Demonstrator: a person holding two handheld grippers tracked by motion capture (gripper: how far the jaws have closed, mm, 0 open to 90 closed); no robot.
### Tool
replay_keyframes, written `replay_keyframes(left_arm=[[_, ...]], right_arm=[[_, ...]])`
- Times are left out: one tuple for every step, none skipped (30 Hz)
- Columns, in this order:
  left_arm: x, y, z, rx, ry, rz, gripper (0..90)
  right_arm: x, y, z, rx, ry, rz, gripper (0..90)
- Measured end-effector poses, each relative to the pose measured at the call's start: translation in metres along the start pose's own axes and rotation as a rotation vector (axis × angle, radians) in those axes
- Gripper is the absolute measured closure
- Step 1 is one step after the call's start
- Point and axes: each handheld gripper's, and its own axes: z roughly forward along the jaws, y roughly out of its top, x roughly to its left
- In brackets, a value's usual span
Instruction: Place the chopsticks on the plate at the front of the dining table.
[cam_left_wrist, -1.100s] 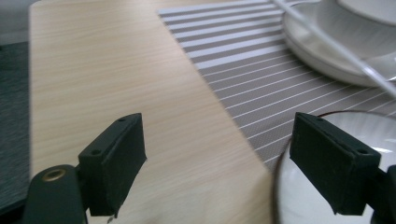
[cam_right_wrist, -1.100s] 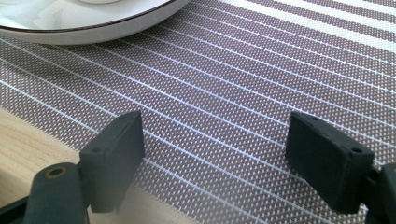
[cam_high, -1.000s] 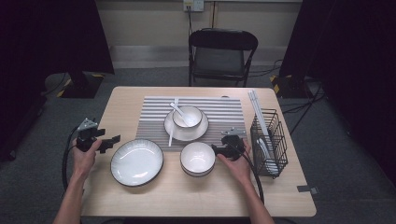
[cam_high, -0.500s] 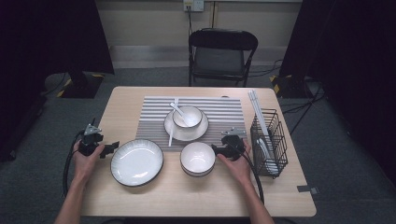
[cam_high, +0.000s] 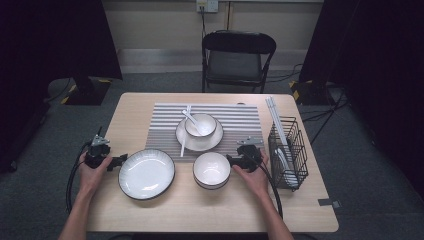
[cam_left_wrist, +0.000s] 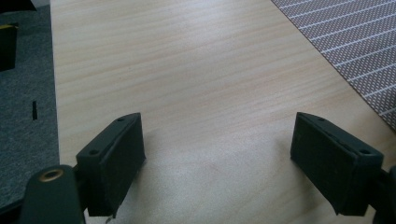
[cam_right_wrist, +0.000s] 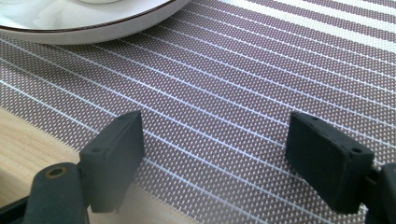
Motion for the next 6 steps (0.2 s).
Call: replay_keyframes(left_arm=[[0.0007, -0.0011, 0.0003, -0.008, -0.004, -0.001, 15.3], [0.0009, -0.001, 0.0004, -0.007, -0.005, 0.001, 15.2], [0.0009, -0.001, 0.0005, -0.007, -0.005, 0.001, 15.1], [0.0009, -0.001, 0.0005, -0.007, -0.005, 0.001, 15.0], [0.0009, -0.001, 0.0005, -0.007, -0.005, 0.0, 15.1], [0.0009, -0.001, 0.0005, -0.007, -0.005, 0.0, 15.0]], right_arm=[[0.0, 0.0, 0.0, 0.0, 0.0, 0.0, 19.0], [0.0, 0.0, 0.0, 0.0, 0.0, 0.0, 19.0], [0.0, 0.0, 0.0, 0.0, 0.0, 0.0, 19.0], [0.0, 0.0, 0.0001, -0.001, 0.001, 0.0, 19.0], [0.0, 0.0, 0.0, 0.0, 0.0, 0.0, 18.9], [0.0, 0.0, 0.0, 0.0, 0.0, 0.0, 18.9]])
